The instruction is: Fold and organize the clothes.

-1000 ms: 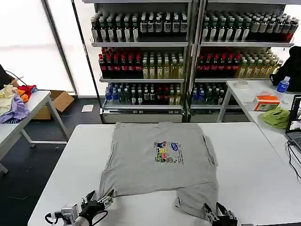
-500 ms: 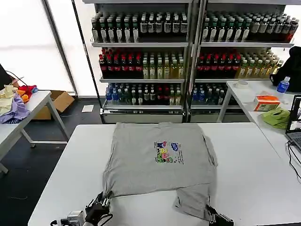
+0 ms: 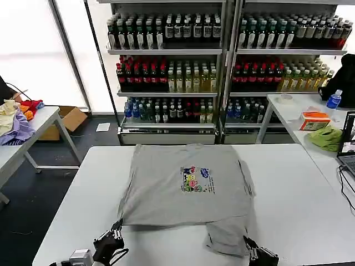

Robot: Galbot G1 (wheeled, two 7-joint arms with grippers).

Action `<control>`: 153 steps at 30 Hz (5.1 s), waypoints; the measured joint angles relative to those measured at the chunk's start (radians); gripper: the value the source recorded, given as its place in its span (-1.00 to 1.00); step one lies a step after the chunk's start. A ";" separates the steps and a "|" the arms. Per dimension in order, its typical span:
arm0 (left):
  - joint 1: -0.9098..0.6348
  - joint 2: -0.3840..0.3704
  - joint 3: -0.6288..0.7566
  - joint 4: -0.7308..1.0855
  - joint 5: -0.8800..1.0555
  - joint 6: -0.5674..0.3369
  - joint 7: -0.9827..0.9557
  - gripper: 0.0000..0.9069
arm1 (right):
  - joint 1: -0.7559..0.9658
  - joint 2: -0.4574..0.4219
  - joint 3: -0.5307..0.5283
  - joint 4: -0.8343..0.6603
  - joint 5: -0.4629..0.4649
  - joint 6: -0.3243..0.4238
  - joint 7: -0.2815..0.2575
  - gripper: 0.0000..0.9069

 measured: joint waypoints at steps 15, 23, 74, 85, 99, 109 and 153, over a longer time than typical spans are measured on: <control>0.106 0.037 -0.071 -0.092 -0.039 0.037 0.032 -0.98 | -0.034 -0.035 0.020 0.037 0.073 0.105 -0.060 -1.00; -0.034 0.079 -0.071 -0.040 -0.122 0.065 0.070 -0.98 | 0.203 -0.020 -0.017 -0.051 0.124 0.136 -0.032 -1.00; -0.419 0.053 0.002 0.392 -0.083 0.083 0.153 -1.00 | 0.719 0.020 -0.271 -0.478 -0.009 -0.115 0.151 -1.00; -0.412 0.043 0.013 0.414 -0.110 0.053 0.162 -1.00 | 0.695 0.020 -0.267 -0.470 -0.007 -0.121 0.164 -1.00; -0.371 0.078 0.008 0.385 -0.132 0.014 0.163 -1.00 | 0.603 -0.031 -0.226 -0.387 0.003 -0.100 0.120 -1.00; -0.214 0.085 -0.046 0.241 -0.101 0.009 0.153 -1.00 | 0.437 -0.069 -0.162 -0.247 -0.025 -0.106 0.093 -1.00; -0.235 0.276 -0.295 0.271 -0.288 0.122 0.344 1.00 | 0.878 -0.109 -0.208 -0.538 0.056 -0.148 -0.100 1.00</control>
